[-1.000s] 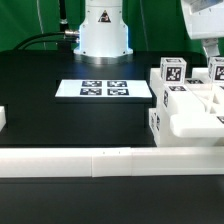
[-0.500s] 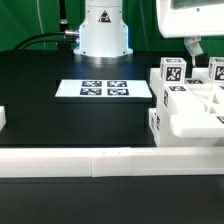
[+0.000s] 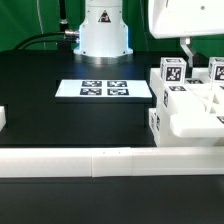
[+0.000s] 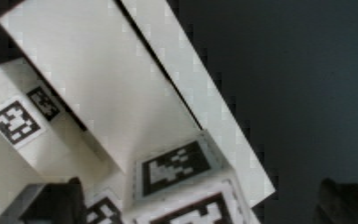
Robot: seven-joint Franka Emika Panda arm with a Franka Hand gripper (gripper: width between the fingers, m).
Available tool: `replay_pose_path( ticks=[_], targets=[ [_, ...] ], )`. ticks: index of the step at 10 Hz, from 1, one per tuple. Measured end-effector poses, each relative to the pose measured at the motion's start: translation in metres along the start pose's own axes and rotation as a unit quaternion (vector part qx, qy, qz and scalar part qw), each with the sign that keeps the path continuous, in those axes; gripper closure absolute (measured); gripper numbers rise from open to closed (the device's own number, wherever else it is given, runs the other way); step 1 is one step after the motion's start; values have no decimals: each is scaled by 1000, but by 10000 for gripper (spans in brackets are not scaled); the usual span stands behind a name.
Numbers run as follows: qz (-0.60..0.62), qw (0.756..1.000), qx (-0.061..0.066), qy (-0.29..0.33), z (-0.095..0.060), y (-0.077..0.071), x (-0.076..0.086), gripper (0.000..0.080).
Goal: Assemble chair
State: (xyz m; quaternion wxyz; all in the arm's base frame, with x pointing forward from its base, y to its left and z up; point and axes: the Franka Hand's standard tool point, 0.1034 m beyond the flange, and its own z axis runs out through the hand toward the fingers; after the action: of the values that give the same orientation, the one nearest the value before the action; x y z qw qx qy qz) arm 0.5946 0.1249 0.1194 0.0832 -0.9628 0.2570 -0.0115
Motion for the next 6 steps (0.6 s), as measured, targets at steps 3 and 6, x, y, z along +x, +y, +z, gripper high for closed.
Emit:
replay_pose_path(
  ticks=[3,6],
  targets=[
    [-191,981,-32,3,-2,1,0,151],
    [-255,966,-34,3,-2,3,3,280]
  ],
)
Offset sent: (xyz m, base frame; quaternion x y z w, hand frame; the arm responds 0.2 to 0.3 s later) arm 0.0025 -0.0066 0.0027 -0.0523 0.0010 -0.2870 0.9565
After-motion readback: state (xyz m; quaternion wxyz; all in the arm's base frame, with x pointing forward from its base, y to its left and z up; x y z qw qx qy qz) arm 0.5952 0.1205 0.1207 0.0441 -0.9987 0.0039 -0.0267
